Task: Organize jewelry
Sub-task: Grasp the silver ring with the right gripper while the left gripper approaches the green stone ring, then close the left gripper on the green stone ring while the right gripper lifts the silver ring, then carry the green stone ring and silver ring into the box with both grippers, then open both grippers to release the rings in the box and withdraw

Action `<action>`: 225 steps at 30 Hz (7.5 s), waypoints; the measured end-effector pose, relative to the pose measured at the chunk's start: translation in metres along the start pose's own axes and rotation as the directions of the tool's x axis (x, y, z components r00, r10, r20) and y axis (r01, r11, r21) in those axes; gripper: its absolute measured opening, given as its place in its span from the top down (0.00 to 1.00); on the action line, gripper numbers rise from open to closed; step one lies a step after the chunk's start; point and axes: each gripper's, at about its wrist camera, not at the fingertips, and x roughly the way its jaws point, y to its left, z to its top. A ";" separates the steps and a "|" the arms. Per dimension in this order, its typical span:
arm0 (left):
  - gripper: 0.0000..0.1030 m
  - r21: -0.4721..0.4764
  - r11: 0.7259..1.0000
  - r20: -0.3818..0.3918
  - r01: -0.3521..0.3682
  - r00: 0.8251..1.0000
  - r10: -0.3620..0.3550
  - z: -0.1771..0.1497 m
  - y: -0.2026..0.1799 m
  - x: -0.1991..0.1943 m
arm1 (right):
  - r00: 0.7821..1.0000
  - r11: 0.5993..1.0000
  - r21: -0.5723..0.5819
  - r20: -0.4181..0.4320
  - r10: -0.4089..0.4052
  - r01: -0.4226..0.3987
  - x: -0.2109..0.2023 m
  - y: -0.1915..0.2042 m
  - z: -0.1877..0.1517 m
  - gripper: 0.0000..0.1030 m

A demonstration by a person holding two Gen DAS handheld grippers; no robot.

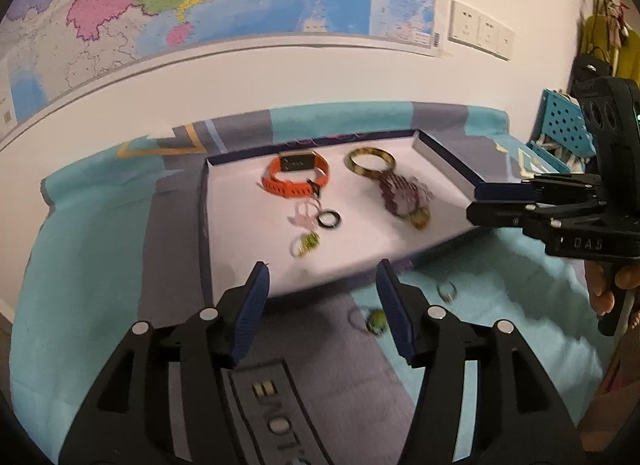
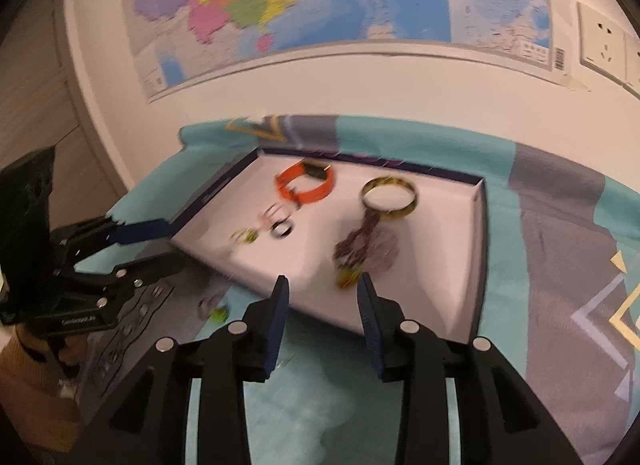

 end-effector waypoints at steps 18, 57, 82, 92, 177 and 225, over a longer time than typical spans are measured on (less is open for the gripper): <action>0.42 0.016 1.000 -0.084 0.024 0.996 -0.023 -0.029 -0.018 0.013 | 0.993 0.999 -0.048 -0.119 -0.001 -0.005 0.026 0.036 -0.040 0.63; 0.53 0.011 0.996 -0.165 0.084 0.983 -0.081 -0.022 -0.026 0.043 | 0.991 0.997 -0.071 -0.126 -0.039 0.030 0.036 0.038 -0.027 0.84; 0.86 0.027 0.995 -0.169 0.094 0.982 -0.089 -0.025 -0.030 0.037 | 0.996 1.000 -0.030 -0.085 -0.010 0.008 0.015 0.027 -0.031 0.85; 0.86 0.029 0.995 -0.132 0.097 0.987 -0.092 -0.020 -0.030 0.021 | 0.998 1.000 -0.024 -0.061 -0.012 0.011 0.006 0.022 -0.028 0.85; 0.86 -0.021 0.999 -0.058 0.050 0.997 -0.051 0.030 -0.010 0.044 | 0.998 0.998 -0.031 -0.012 -0.063 0.062 0.019 0.002 0.018 0.85; 0.28 -0.055 0.998 -0.035 -0.010 0.999 0.008 0.013 -0.010 0.036 | 0.995 0.994 0.031 -0.009 -0.102 0.102 0.014 -0.008 0.006 0.57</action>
